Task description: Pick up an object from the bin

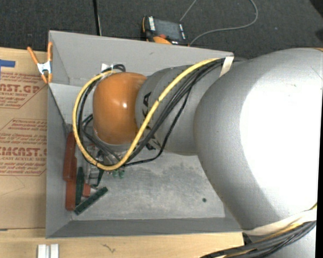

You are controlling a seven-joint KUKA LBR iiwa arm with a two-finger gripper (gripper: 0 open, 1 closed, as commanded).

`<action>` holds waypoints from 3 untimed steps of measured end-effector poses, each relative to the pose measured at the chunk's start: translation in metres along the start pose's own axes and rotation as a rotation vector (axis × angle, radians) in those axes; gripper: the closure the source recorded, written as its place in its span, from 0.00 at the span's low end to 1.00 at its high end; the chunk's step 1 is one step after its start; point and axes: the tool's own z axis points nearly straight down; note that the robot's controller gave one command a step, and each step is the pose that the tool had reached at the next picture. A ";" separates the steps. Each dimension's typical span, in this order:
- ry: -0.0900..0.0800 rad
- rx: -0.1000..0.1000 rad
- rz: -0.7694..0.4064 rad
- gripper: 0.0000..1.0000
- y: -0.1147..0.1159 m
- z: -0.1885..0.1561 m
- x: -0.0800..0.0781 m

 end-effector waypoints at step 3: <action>-0.002 -0.001 -0.512 1.00 -0.056 0.044 -0.025</action>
Offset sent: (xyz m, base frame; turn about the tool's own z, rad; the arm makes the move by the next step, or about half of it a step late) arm 0.0000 0.0000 0.0000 0.0000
